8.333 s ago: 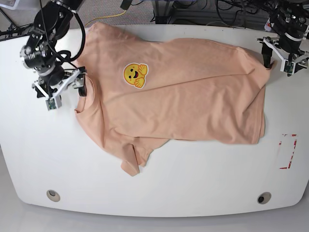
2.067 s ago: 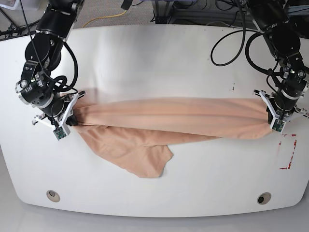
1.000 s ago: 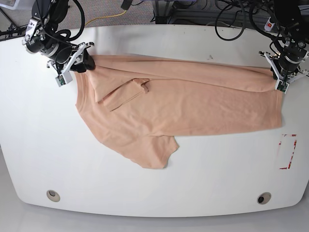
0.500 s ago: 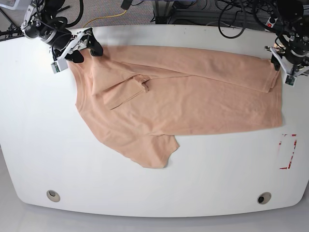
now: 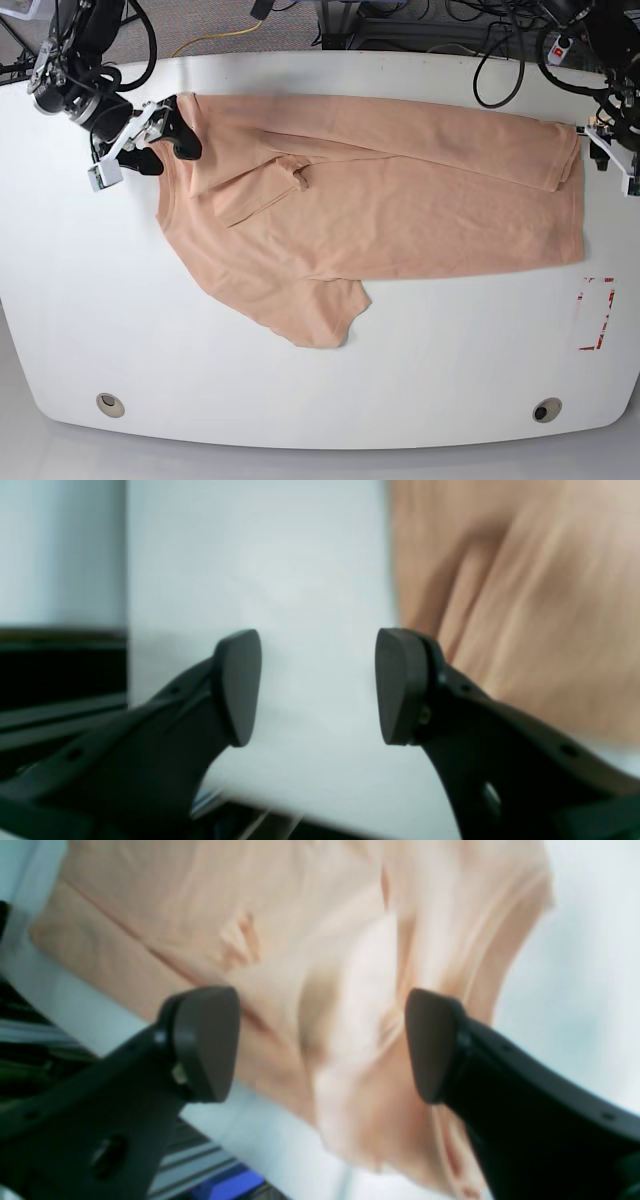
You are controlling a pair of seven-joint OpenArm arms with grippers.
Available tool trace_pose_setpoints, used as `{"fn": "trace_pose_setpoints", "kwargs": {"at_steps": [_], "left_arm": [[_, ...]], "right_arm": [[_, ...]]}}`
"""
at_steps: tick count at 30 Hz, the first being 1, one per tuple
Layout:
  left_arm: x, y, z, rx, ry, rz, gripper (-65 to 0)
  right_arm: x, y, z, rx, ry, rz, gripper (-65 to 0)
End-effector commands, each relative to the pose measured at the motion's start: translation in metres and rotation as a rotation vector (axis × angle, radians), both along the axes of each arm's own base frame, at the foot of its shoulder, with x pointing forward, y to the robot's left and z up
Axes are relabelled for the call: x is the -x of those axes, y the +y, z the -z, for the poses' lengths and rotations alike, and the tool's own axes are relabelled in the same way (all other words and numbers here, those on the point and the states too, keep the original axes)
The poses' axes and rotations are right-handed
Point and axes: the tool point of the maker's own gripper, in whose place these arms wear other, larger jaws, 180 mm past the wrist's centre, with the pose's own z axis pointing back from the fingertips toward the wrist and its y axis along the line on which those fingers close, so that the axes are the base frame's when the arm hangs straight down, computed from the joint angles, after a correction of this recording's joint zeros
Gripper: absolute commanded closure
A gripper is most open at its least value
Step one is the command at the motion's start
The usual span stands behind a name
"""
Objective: Fold the T-shirt properly
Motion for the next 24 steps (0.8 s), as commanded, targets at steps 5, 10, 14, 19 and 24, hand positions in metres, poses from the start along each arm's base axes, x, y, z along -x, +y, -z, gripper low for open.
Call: {"fn": "trace_pose_setpoints", "kwargs": {"at_steps": [5,10,14,19,24], "left_arm": [[-0.024,-0.026,-0.002,0.037,-0.057,0.044,-33.2],[-0.025,-0.045,0.011,0.068,-0.033,0.078,-33.2],[-0.014,-0.049,0.023,0.076,0.009,0.089,-33.2],[0.002,-0.049,0.039,0.094,0.062,0.08,-33.1],[0.013,-0.042,0.054,0.121,0.106,0.058,-33.1]], "right_arm": [[-0.02,0.011,0.014,0.023,0.027,-0.079,-49.5],[-0.025,0.018,0.022,0.04,0.043,-0.088,-49.5],[-0.029,0.019,0.023,0.034,0.042,-0.087,-49.5],[-0.038,0.016,0.031,0.002,0.065,-0.064,-49.5],[-0.049,0.015,0.034,-0.023,0.067,-0.049,-45.0]]}}
